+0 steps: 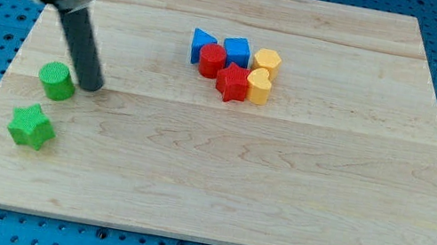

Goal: Push the green circle into the green star

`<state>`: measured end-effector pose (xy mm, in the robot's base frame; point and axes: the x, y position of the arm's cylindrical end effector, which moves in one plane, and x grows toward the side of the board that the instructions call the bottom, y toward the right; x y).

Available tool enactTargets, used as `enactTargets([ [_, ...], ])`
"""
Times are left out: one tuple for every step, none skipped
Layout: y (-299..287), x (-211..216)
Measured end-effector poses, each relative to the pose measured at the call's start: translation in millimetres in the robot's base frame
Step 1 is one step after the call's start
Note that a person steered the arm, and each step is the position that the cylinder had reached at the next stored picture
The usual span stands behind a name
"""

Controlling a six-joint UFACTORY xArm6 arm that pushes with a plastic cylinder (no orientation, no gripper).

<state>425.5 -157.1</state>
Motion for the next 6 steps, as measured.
enactTargets([
  [-60,5],
  [-84,49],
  [-63,23],
  [-145,7],
  [-96,37],
  [-67,52],
])
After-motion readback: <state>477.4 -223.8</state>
